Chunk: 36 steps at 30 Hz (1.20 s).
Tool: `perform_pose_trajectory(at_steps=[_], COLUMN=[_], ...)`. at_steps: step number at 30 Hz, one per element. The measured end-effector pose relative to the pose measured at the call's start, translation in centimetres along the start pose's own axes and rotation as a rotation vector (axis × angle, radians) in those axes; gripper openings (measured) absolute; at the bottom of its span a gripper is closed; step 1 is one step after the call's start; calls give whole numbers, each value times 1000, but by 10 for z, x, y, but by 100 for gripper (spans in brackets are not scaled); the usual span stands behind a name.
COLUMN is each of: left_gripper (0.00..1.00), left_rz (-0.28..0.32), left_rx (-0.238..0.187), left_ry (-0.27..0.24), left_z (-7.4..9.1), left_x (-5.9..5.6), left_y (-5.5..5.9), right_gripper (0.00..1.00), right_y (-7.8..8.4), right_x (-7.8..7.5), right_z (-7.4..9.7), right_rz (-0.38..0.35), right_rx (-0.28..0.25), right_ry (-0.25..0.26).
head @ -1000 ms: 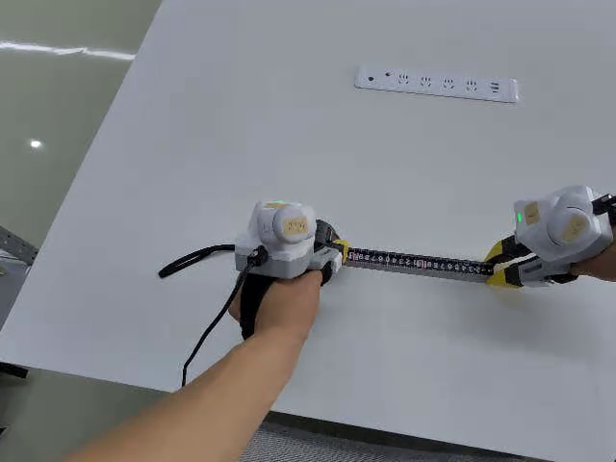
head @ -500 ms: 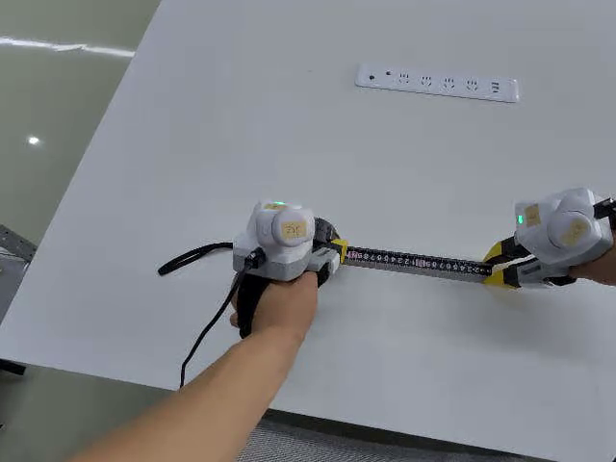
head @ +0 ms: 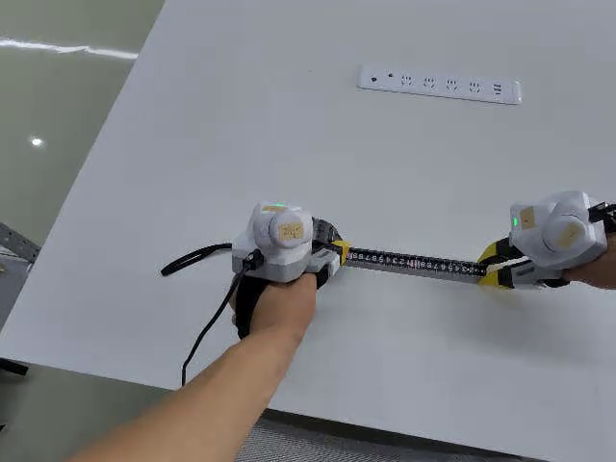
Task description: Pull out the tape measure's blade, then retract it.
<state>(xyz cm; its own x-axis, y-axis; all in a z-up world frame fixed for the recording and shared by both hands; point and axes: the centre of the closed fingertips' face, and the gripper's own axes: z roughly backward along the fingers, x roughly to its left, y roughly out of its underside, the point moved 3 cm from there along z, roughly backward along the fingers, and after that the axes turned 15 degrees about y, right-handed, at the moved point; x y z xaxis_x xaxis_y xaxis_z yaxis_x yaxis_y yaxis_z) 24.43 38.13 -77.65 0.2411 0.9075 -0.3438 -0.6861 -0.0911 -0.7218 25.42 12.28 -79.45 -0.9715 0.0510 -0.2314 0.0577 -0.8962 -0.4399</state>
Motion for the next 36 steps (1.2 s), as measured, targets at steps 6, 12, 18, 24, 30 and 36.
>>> perform_pose_trajectory(at_steps=[6, 12, 18, 24, 30, 36], left_gripper=[58, 58, 58, 58, 58, 58], left_rz=[1, 5, 9, 12, 13, 13], left_rx=[2, 2, 2, 3, 2, 3], left_ry=[6, 10, 12, 15, 18, 21], left_z=[0, 0, 0, 0, 0, 0], left_x=[0, 0, 0, 0, 0, 0], left_y=[0, 0, 0, 0, 0, 0], right_gripper=[11, 11, 11, 11, 11, 11], right_y=[-9, -17, -23, -29, -36, -47], right_x=[0, 1, 2, 3, 3, 4], right_z=[-4, -8, -11, -14, -17, -22], right_rz=[1, 2, 3, 3, 6, 5], right_rx=[-13, -26, -33, -41, -49, -63], right_ry=[1, -3, -7, -12, -17, -21])
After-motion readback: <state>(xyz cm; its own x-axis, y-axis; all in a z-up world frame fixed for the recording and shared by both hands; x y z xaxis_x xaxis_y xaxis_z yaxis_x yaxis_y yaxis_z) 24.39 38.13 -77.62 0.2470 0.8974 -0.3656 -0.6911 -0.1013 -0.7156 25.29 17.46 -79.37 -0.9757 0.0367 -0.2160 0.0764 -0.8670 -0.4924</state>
